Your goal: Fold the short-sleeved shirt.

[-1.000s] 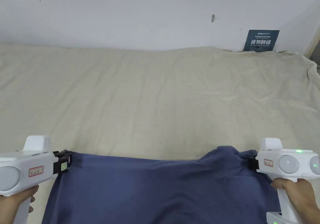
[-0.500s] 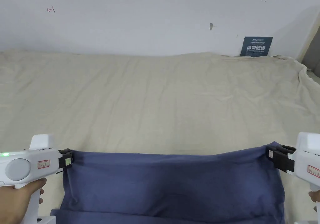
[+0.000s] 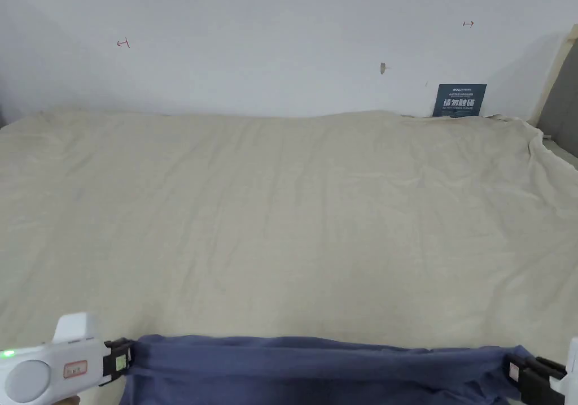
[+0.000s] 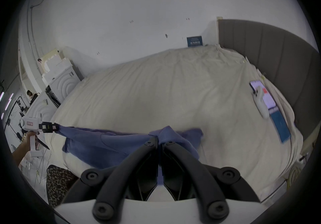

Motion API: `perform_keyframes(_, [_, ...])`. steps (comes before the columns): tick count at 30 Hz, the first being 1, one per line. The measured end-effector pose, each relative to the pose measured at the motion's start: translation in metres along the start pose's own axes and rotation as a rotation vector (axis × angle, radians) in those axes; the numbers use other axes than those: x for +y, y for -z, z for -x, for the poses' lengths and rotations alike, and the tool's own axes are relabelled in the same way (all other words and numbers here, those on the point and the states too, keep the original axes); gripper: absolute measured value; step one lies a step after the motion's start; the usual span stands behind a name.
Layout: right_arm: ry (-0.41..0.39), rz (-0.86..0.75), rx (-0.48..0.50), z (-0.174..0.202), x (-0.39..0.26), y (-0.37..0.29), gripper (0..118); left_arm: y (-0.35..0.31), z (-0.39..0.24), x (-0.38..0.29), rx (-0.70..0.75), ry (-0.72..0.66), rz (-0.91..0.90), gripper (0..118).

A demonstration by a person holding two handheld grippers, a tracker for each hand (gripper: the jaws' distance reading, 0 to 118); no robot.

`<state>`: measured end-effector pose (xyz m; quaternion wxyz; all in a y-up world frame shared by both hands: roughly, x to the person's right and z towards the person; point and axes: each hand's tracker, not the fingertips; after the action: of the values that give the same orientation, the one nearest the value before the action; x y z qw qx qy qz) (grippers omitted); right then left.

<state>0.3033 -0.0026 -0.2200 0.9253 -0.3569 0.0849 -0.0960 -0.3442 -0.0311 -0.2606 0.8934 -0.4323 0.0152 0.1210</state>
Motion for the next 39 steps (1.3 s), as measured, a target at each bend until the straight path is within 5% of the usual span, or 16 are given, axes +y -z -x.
perform_keyframes(11, [0.122,0.154,-0.13,-0.011,-0.071,0.048,1,0.033,0.006,-0.061,0.071,-0.057,0.089,5])
perform_keyframes(14, [0.126,0.155,-0.144,-0.006,-0.072,0.046,2,0.032,0.005,-0.06,0.086,-0.061,0.071,40])
perform_keyframes(16, [0.117,0.143,-0.15,0.0,-0.065,0.038,26,0.021,-0.001,-0.056,0.116,-0.048,0.056,78])
perform_keyframes(18, [0.059,0.101,-0.173,0.007,-0.054,0.026,75,0.009,-0.002,-0.05,0.118,-0.036,-0.026,92])
perform_keyframes(20, [0.006,0.043,-0.173,0.017,-0.037,0.009,91,-0.011,-0.007,-0.039,0.116,-0.064,-0.102,92])
perform_keyframes(32, [-0.217,-0.465,-0.205,0.114,0.052,-0.083,90,-0.119,-0.069,0.018,0.147,0.081,-0.546,88])
perform_keyframes(34, [-0.249,-0.51,-0.235,0.13,0.052,-0.09,76,-0.125,-0.073,0.015,0.123,0.084,-0.581,70])
perform_keyframes(37, [-0.23,-0.544,-0.251,0.135,0.049,-0.089,10,-0.132,-0.077,0.01,0.079,0.073,-0.604,21])
perform_keyframes(39, [-0.203,-0.57,-0.232,0.138,0.046,-0.091,1,-0.136,-0.078,0.005,0.034,0.089,-0.628,3])
